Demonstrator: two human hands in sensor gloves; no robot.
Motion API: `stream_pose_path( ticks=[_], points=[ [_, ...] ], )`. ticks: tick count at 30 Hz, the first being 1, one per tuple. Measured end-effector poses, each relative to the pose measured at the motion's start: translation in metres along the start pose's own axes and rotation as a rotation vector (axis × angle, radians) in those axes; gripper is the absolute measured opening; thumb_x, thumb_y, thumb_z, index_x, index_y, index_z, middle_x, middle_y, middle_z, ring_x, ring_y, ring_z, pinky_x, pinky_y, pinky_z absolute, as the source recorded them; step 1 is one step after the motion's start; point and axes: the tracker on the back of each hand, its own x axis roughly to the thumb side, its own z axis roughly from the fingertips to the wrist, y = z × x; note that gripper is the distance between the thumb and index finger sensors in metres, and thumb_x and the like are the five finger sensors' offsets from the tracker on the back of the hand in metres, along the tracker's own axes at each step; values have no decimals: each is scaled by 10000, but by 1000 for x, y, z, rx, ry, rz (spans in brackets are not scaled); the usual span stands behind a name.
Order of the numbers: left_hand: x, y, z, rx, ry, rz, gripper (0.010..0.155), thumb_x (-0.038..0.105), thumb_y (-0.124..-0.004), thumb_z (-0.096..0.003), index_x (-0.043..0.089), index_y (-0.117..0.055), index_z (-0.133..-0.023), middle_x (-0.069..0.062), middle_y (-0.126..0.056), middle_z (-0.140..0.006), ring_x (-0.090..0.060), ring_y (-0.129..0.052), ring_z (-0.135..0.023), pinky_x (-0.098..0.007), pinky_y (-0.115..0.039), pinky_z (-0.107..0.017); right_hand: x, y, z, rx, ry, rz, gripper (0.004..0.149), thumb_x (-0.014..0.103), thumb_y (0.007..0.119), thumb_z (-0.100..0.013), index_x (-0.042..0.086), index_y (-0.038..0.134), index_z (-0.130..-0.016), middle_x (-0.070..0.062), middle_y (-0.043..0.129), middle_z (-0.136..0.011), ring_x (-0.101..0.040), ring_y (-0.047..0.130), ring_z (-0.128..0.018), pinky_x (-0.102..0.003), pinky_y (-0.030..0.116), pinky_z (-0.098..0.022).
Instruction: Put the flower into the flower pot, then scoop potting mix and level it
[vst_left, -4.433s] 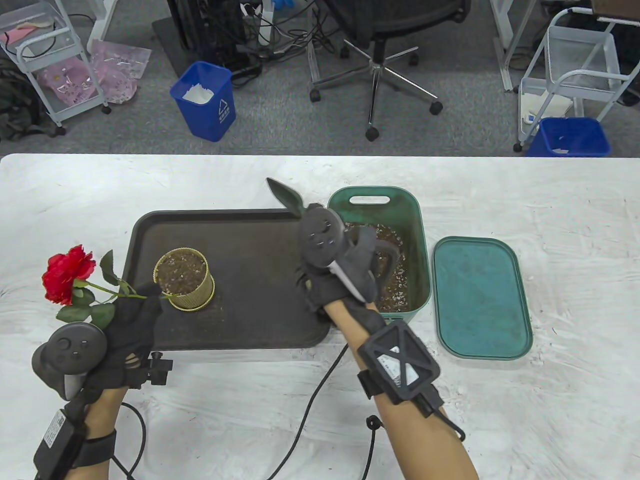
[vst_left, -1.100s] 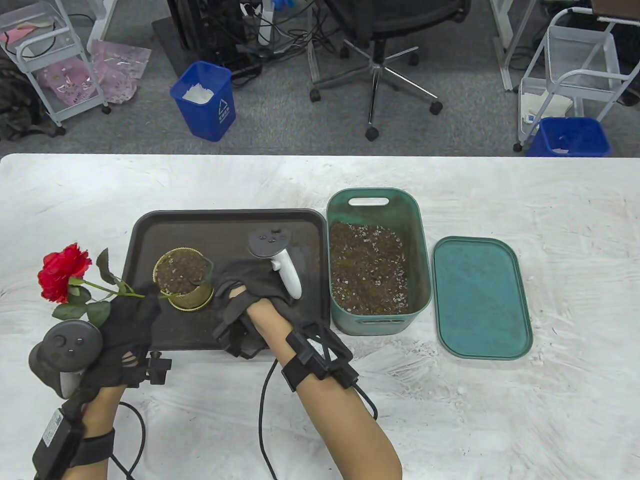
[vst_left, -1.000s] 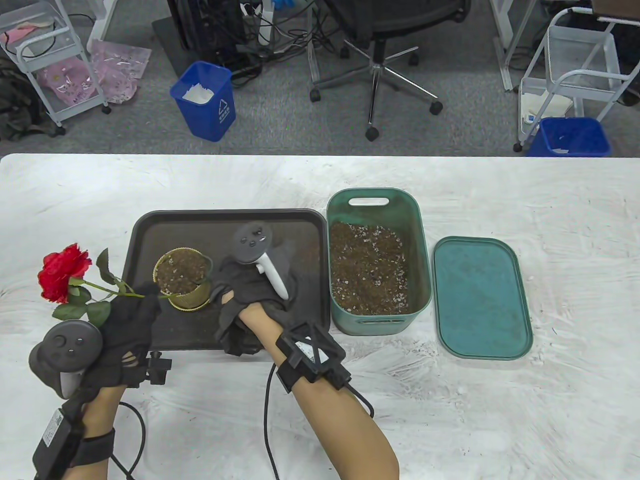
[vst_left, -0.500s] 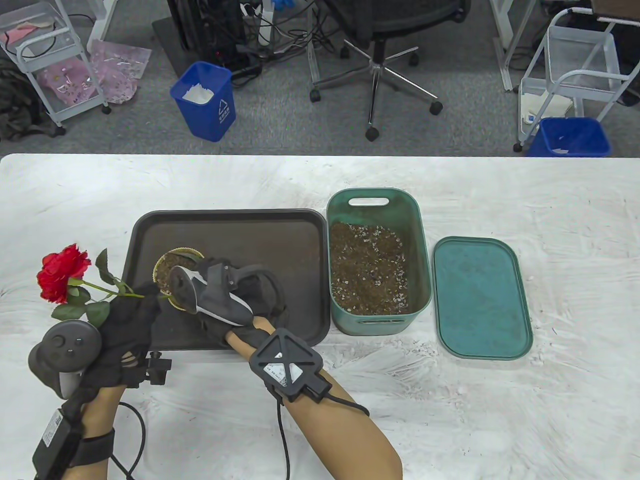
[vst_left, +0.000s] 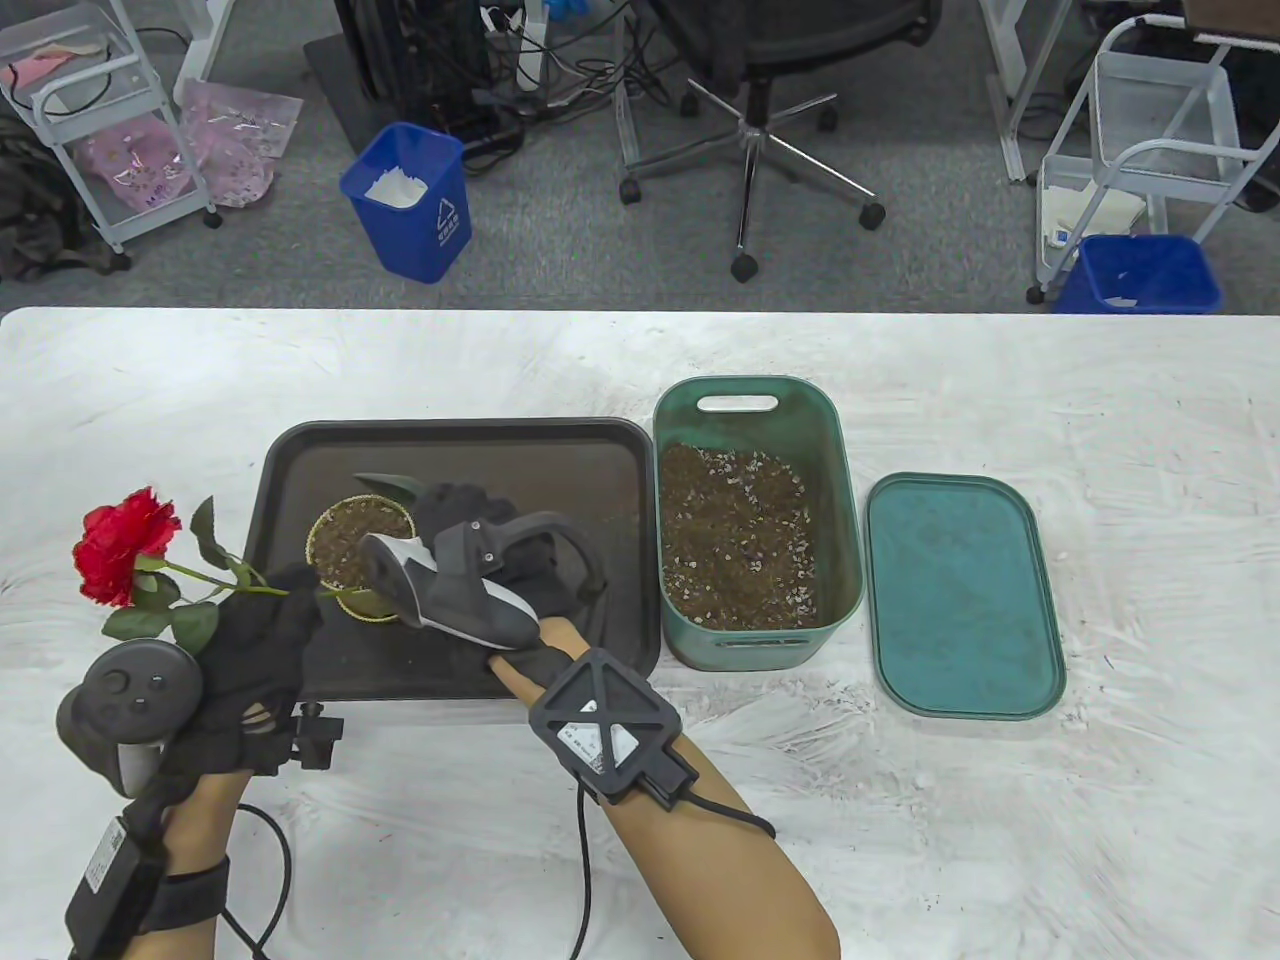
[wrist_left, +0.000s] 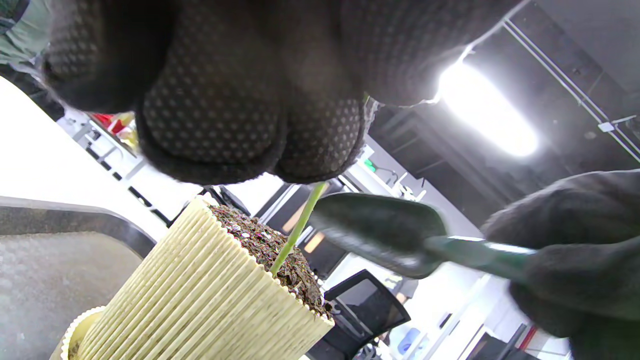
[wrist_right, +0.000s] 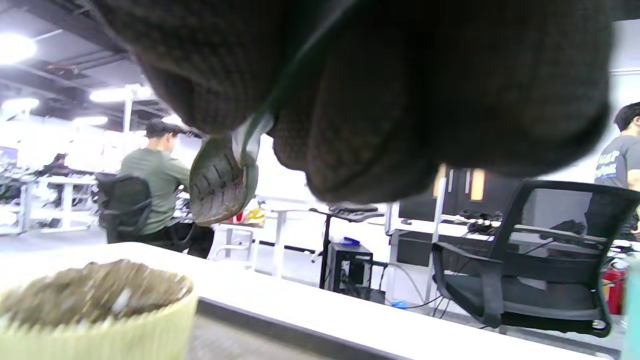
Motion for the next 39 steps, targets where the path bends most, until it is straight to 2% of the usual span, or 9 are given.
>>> stream_pose_path(
  ticks=[5,8,11,15,18,20,24,35,39],
  points=[
    [2,0,1,-1,-8,-7,464,403,-813,-387,160,-940,-761,-19,-1051,-553,-256,-1094,-336,-424,-917,-354,-61,-53,5,-42,211,-49,520,305,849,-346,100,796,-821,-156,984,-624,-264,1068,-266,-438,960,-155],
    [1,0,0,-1,-11,-13,465,403,-814,-387,160,-939,-763,-20,-1052,-553,-257,-1094,-337,-424,-917,-353,-103,-72,10,-18,380,-67,519,308,848,-352,93,797,-822,-162,984,-620,-262,1069,-260,-434,961,-150],
    [1,0,0,0,-10,-16,465,404,-814,-386,160,-941,-761,-21,-1051,-553,-257,-1093,-338,-424,-918,-353,-144,-78,15,22,538,-65,523,313,846,-361,71,797,-823,-175,986,-607,-252,1075,-237,-418,968,-124],
    [1,0,0,1,-5,-12,465,406,-813,-387,161,-940,-761,-17,-1052,-552,-257,-1094,-336,-423,-917,-355,-192,-57,20,228,741,-45,529,327,839,-376,40,795,-819,-184,990,-583,-226,1093,-197,-381,987,-79],
    [1,1,0,2,-6,-15,465,406,-813,-387,160,-940,-762,-19,-1052,-553,-257,-1094,-337,-424,-917,-356,-214,-32,22,438,842,-55,530,332,827,-394,14,793,-817,-201,992,-568,-216,1103,-171,-359,996,-46],
    [1,1,0,1,-9,-18,465,406,-814,-387,161,-940,-762,-19,-1052,-553,-257,-1093,-337,-424,-917,-354,-228,-6,24,604,893,-62,531,335,824,-401,3,795,-814,-209,994,-561,-208,1111,-162,-344,1003,-28],
    [1,1,0,1,-12,-21,465,405,-813,-387,161,-939,-762,-19,-1052,-553,-256,-1094,-337,-423,-917,-355,-238,18,26,733,921,-45,529,334,820,-407,-13,801,-805,-216,998,-543,-201,1120,-138,-331,1012,-3],
    [2,0,0,1,-22,-35,465,405,-814,-387,161,-939,-763,-19,-1052,-552,-257,-1094,-337,-424,-917,-353,-252,51,26,788,924,-261,534,327,789,-410,-3,759,-829,-200,974,-582,-218,1106,-185,-355,998,-44],
    [2,0,0,0,-22,-33,465,405,-814,-386,161,-939,-762,-17,-1051,-553,-257,-1093,-337,-423,-918,-352,-257,65,26,823,932,-502,534,320,779,-412,-1,737,-838,-201,959,-607,-234,1103,-217,-371,997,-72]
  ],
)
